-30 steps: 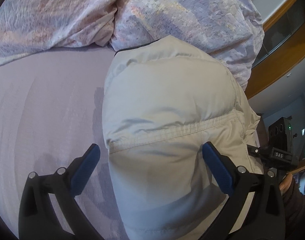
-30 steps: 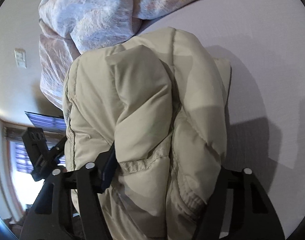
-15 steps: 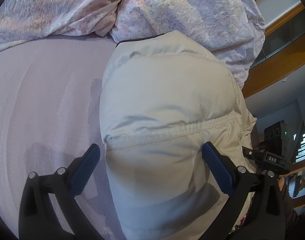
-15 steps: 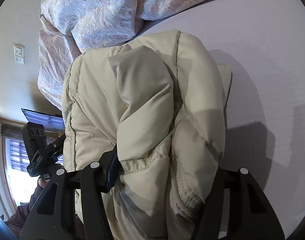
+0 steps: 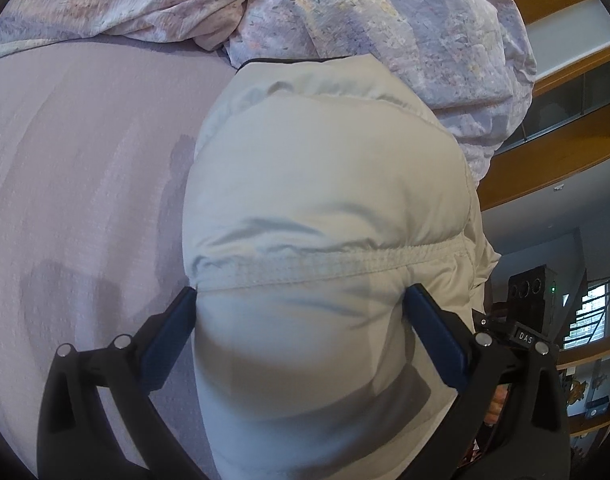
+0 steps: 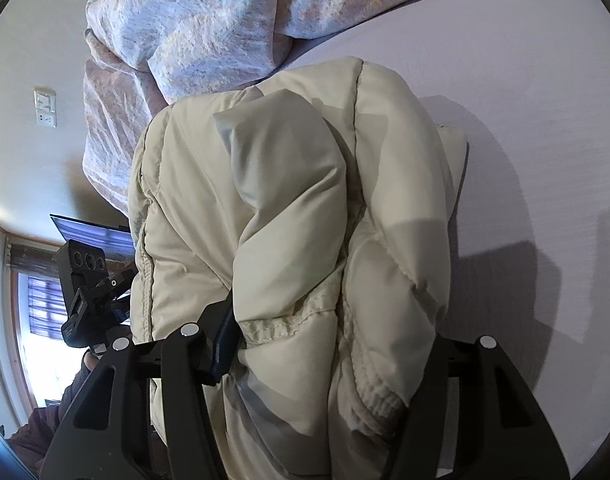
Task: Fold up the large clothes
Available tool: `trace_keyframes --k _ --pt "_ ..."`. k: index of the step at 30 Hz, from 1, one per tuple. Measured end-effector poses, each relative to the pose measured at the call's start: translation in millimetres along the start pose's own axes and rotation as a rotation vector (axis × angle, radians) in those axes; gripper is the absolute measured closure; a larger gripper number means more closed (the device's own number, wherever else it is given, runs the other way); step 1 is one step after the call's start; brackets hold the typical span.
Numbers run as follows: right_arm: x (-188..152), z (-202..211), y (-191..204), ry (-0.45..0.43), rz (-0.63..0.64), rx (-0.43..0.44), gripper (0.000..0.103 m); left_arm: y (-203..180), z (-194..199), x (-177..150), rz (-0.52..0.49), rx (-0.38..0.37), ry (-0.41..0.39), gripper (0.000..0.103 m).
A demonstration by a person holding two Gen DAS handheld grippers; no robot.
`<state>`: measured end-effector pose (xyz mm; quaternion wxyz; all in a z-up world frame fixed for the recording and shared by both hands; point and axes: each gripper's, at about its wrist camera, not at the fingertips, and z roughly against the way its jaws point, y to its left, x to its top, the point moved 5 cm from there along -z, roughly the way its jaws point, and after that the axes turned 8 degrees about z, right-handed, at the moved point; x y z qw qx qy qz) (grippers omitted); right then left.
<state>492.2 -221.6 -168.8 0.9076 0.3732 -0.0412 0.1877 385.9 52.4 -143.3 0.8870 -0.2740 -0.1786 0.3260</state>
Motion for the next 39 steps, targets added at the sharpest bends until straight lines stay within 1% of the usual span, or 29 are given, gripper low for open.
trace_keyframes --k 11,17,22,26,35,39 --pt "1 -1 2 0.004 -0.005 -0.011 0.046 4 -1 2 0.008 -0.021 0.005 0.002" --pt "2 -2 -1 0.004 -0.018 0.003 0.046 5 -4 3 0.012 -0.033 0.007 0.002" --pt "1 -2 -5 0.005 -0.037 0.024 0.045 2 -4 3 0.016 -0.024 -0.006 0.002" --pt "2 -2 -6 0.015 -0.045 0.024 0.045 1 -3 1 0.021 -0.024 -0.023 0.002" --pt "2 -2 -6 0.009 -0.065 0.027 0.045 -3 2 1 0.013 -0.033 -0.02 0.012" --pt "2 -1 -6 -0.006 -0.076 0.042 0.046 -6 9 2 0.001 -0.043 -0.028 0.024"
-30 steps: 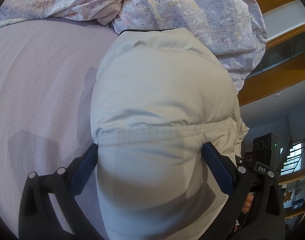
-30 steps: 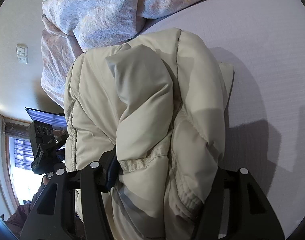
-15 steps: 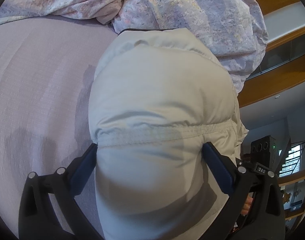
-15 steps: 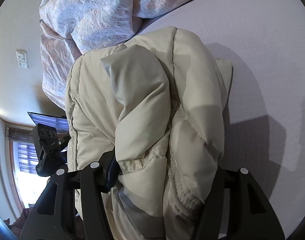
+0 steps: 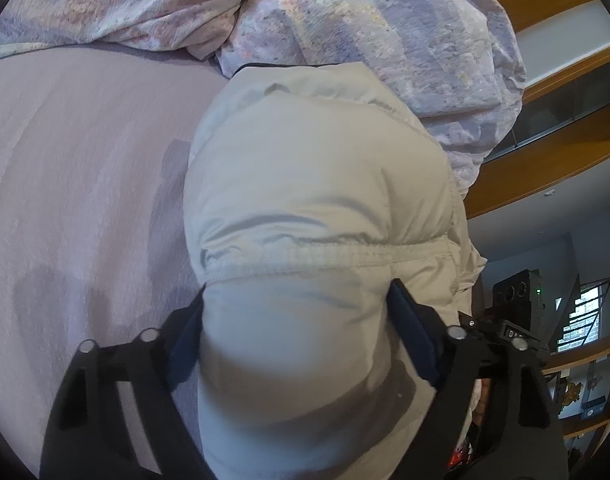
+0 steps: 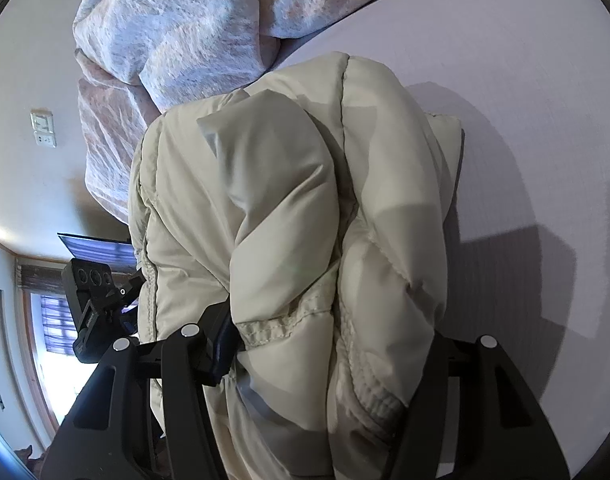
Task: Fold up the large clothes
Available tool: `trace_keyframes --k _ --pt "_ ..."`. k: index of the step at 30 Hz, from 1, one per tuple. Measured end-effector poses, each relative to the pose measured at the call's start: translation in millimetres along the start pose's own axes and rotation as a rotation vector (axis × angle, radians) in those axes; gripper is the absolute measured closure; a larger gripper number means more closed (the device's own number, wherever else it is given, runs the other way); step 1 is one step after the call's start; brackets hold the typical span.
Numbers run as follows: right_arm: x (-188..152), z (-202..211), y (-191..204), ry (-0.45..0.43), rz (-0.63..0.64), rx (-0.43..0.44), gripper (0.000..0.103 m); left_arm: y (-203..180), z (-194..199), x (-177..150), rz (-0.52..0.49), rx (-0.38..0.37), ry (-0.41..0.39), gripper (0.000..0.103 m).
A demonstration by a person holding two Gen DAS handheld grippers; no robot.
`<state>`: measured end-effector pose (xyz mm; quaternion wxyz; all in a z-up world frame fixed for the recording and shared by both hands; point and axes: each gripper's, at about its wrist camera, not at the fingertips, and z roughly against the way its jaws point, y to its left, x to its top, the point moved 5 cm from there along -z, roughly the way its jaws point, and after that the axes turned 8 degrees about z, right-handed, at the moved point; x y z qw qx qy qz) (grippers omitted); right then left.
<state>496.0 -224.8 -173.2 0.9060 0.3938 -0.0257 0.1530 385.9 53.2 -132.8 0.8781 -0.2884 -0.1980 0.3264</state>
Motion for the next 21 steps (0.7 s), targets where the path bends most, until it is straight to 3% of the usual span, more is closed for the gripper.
trace_keyframes --k 13,21 --pt "7 -7 22 -0.043 -0.016 0.058 0.055 1 27 15 -0.036 -0.003 -0.023 0.037" --pt "19 -25 53 -0.056 0.004 0.075 0.059 15 52 35 -0.043 -0.003 -0.054 0.039"
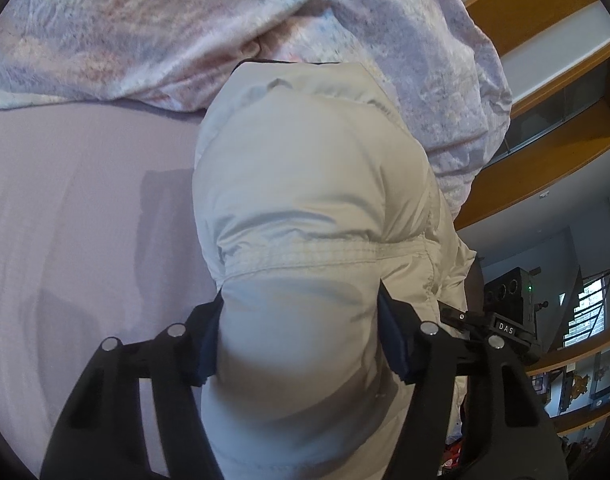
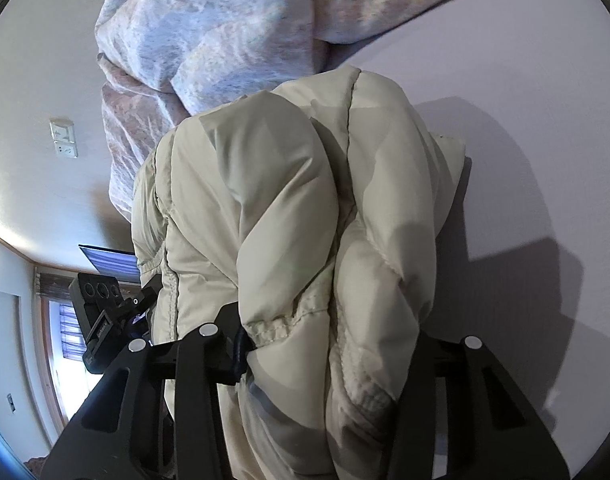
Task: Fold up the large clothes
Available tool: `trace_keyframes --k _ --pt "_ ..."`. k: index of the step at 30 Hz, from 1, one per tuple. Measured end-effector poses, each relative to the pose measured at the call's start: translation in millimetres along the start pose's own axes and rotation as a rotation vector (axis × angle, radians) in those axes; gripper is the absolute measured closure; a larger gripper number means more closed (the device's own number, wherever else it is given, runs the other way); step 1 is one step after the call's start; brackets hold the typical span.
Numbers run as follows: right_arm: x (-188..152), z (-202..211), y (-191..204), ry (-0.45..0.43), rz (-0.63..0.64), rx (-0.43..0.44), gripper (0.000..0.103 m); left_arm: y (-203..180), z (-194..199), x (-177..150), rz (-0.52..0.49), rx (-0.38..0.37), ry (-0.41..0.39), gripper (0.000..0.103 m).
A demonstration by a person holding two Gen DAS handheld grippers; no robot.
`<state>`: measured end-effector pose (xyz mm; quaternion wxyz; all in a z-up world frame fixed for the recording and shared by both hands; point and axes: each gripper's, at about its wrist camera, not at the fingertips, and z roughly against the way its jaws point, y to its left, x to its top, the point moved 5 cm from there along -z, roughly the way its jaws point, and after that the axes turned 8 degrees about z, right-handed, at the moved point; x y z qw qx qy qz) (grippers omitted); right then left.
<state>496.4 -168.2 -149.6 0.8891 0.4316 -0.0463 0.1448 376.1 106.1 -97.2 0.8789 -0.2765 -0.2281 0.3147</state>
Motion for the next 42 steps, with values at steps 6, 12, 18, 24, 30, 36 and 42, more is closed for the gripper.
trace_keyframes --k 6,12,18,24,30,36,42 --pt "5 -18 25 -0.007 0.014 0.016 0.061 17 22 18 0.005 -0.003 -0.027 0.04" --pt "14 -40 57 -0.016 0.034 0.03 0.062 41 45 41 0.011 -0.007 -0.06 0.04" --pt "20 -61 77 -0.012 0.05 0.026 0.063 64 58 61 0.021 -0.005 -0.079 0.04" --pt "31 -75 90 -0.004 0.081 -0.015 0.064 86 55 74 0.046 -0.019 -0.082 0.04" --pt "31 -92 81 0.0 0.069 -0.044 0.064 105 42 79 0.047 -0.011 -0.077 0.04" --pt "27 -97 79 -0.009 0.052 -0.062 0.061 110 37 79 0.033 0.01 -0.077 0.036" --pt "28 -93 92 -0.019 0.085 -0.169 0.042 102 41 78 -0.017 0.14 -0.122 0.022"
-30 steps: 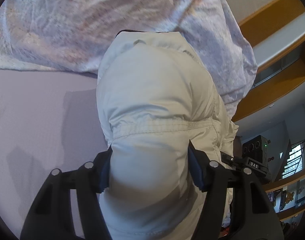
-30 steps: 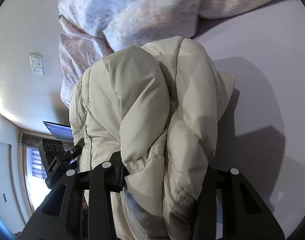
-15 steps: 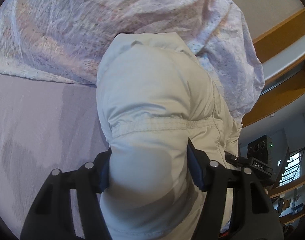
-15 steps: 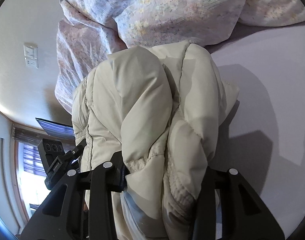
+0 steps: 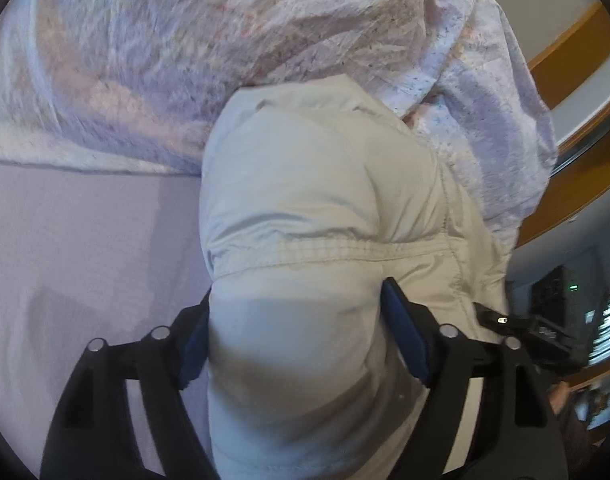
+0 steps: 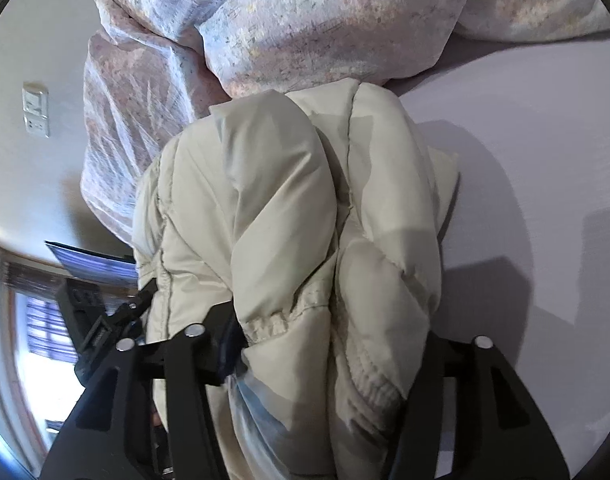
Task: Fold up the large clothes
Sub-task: 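Release the jacket and pull both tools back from the bundle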
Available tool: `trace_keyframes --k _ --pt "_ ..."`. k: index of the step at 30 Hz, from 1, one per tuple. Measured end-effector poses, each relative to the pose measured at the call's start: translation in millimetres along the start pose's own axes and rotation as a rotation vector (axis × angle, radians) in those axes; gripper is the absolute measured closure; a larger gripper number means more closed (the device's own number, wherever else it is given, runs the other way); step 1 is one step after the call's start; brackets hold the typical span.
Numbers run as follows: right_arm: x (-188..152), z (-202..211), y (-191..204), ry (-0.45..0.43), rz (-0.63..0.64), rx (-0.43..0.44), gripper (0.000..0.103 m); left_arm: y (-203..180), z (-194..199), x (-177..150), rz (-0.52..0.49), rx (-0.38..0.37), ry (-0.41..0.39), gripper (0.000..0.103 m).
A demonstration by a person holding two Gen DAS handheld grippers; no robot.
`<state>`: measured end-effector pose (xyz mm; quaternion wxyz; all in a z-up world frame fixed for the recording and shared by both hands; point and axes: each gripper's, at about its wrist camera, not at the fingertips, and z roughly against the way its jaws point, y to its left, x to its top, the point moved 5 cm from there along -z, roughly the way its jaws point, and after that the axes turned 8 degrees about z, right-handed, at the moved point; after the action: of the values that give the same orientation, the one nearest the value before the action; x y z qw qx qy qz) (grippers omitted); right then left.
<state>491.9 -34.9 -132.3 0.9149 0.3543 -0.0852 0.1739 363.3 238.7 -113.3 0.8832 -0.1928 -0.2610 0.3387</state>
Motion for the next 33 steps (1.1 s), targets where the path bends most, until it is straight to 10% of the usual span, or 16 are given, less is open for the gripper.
trace_keyframes --k 5,17,33 --pt "3 10 15 -0.016 0.055 -0.079 0.037 -9 9 -1 -0.12 0.139 -0.074 0.017" --pt "12 69 22 -0.217 0.11 -0.303 0.026 -23 32 -9 -0.211 0.208 -0.162 0.01" --pt "-12 15 62 -0.046 0.353 -0.393 0.058 -41 18 -36 -0.257 0.233 -0.111 0.008"
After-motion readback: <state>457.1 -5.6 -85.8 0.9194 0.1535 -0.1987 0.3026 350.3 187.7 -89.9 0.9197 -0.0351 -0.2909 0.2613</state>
